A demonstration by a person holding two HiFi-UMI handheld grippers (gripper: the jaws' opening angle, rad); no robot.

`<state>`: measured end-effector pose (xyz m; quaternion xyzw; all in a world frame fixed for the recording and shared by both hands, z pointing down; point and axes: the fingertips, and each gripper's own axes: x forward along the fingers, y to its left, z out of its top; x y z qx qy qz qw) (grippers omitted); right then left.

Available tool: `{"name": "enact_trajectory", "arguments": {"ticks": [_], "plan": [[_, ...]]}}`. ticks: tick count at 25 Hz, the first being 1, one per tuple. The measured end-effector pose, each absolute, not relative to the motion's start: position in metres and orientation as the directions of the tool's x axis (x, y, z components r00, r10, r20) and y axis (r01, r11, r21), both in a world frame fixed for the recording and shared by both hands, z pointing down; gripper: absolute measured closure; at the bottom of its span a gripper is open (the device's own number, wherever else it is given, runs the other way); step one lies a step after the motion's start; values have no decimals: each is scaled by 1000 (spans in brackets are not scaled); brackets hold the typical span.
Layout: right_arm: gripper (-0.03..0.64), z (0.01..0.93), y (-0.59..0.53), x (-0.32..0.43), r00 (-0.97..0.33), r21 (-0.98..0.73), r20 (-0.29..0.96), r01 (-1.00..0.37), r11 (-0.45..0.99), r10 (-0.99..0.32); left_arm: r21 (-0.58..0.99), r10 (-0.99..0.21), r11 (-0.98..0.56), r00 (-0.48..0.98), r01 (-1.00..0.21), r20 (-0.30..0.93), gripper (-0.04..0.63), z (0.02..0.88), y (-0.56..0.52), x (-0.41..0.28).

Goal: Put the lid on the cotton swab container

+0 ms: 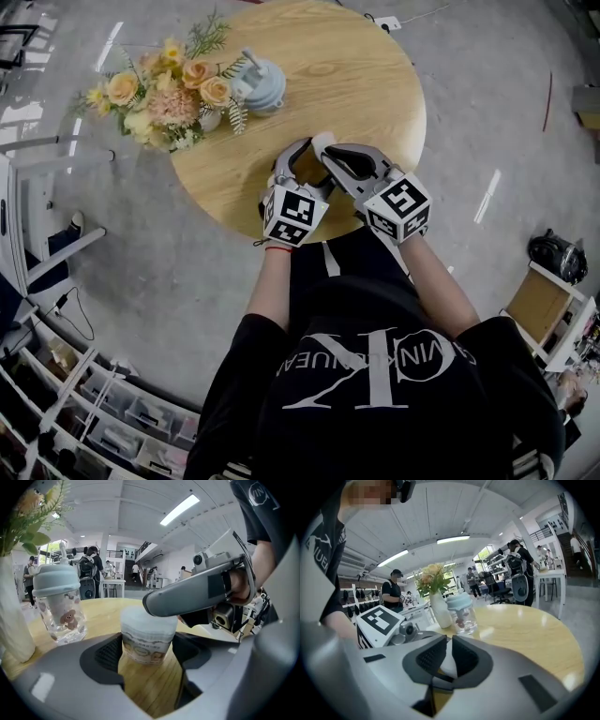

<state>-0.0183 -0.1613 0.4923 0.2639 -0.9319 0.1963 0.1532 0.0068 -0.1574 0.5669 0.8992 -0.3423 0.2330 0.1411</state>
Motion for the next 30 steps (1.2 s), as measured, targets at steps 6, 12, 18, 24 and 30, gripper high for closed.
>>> {"name": "enact_trajectory", "arguments": {"ticks": [6,12,18,24,30], "plan": [[580,495,-161,-20,-801,-217,435,-536,816,-410,96,-543,-732,663,-675,516,255,568,-158,6],[589,496,-161,-21,-789,-185,461,-533,826,-406,98,-539,-734,664,-672,518,256,568,-158,6],[592,497,-160,-24,-765,-97,517,-498,861,-384,99,-542,-730,661,-676,519,256,568,-158,6],[592,497,-160,-23,-766,-117,506,-517,848,-397,111,-543,-727,667,-677,511,255,568,-158,6],[592,495,-162,-23,-779,-141,479,-524,840,-405,132,-570,-716,683,-686,457,255,553,-158,1]]}}
